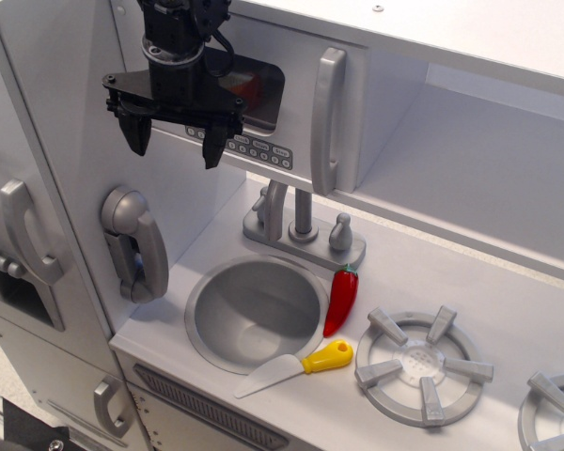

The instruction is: Open microwave

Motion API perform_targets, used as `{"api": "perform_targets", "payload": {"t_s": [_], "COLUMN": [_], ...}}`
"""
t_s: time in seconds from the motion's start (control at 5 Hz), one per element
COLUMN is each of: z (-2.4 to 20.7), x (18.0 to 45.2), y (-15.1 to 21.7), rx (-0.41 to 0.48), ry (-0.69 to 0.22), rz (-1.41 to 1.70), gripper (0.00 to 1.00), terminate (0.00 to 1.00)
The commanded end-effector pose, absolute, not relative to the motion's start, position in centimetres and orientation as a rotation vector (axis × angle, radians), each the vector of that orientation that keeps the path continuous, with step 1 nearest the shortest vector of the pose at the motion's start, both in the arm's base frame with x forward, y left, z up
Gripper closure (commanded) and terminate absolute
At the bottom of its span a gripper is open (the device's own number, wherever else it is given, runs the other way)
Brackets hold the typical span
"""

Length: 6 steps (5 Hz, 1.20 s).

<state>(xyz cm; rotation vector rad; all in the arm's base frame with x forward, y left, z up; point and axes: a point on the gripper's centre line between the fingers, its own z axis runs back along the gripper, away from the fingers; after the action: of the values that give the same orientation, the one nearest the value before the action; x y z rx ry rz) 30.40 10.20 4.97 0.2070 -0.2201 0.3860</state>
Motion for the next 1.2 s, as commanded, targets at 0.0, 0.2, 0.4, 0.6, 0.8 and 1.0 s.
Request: {"api": "perform_targets", "payload": {"t_s": [0.0,0.2,0.4,0.6,0.8,1.0], "z": [5.0,6.4,8.2,10.7,12.5,12.8], "x": [30.4,28.3,27.3,27.6,28.2,29.1], "y": [10.2,9.2,7.5,5.6,3.5,1.9], "rx": [0.207,0.166,0.127,0.067,0.006,0.0], "ry": [-0.22,-0.227,-0.233,-0.243,-0.258,-0.262], "rz": [0.386,0.286,0.227,0.2,0.2,0.166], "gripper": [0.0,0.0,0.0,0.0,0.0,0.0], "terminate": [0.0,0.0,0.0,0.0,0.0,0.0]}}
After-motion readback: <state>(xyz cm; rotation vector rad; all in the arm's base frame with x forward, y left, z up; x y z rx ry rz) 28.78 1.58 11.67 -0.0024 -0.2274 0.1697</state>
